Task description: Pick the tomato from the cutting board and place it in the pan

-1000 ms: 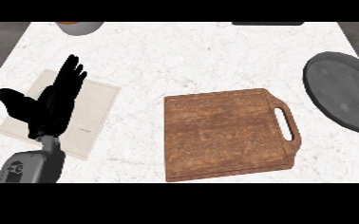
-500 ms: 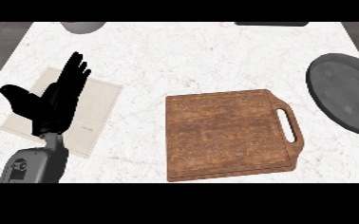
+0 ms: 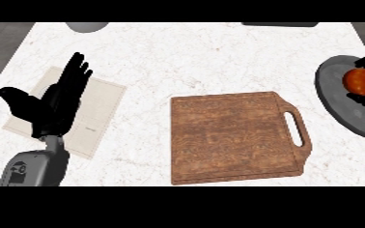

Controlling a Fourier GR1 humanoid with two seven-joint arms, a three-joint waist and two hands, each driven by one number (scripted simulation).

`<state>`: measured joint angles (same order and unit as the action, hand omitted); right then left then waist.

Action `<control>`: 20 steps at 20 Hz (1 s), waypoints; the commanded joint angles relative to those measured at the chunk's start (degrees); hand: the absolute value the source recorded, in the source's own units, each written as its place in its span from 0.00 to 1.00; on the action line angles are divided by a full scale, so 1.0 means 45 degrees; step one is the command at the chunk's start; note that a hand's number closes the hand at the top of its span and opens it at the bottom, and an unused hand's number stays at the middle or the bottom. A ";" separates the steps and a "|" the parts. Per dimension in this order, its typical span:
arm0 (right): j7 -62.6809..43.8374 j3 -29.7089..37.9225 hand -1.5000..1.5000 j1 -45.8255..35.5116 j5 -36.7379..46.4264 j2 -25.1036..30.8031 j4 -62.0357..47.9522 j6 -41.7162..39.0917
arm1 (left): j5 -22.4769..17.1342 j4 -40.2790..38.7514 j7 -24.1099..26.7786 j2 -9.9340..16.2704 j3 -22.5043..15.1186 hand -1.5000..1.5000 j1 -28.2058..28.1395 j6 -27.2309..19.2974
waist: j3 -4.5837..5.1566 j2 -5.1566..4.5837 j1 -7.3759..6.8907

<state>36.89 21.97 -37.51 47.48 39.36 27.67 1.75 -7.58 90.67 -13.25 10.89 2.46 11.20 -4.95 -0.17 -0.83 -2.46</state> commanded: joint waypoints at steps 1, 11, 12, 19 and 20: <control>-0.0012 0.0094 0.00 -0.0848 0.0151 0.0235 -0.2137 -0.0395 | 0.0284 -0.0286 0.0248 -0.0529 -0.0380 0.50 0.0125 -0.0252 | -0.0013 -0.0078 -0.0075; 0.2276 0.2159 0.00 -0.1385 -0.2050 0.1031 -0.3638 -0.2412 | 0.0086 0.0356 -0.0027 -0.0161 -0.0057 0.50 -0.0348 -0.0001 | -0.0024 0.0019 0.0028; 0.2843 0.2501 0.00 -0.0984 -0.2391 0.1653 -0.3824 -0.3089 | 0.0147 0.0376 -0.0413 -0.0191 -0.0094 0.50 0.0088 -0.0185 | -0.0036 0.0016 0.0190; 0.2820 0.3892 0.00 -0.0379 -0.3844 0.3738 -0.5021 -0.6975 | -0.0155 0.0273 -0.0166 0.0010 0.0170 0.50 -0.0124 0.0205 | -0.0071 -0.0076 0.0207; 0.3027 0.4051 0.00 -0.0409 -0.4056 0.3985 -0.5002 -0.7631 | -0.0038 0.0270 -0.0172 -0.0030 0.0192 0.50 0.0071 0.0015 | -0.0076 -0.0054 0.0290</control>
<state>46.54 37.39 -40.99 32.33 53.19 6.98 -21.67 -7.78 91.78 -13.59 10.83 3.21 10.59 -4.57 -0.42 -1.05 -1.64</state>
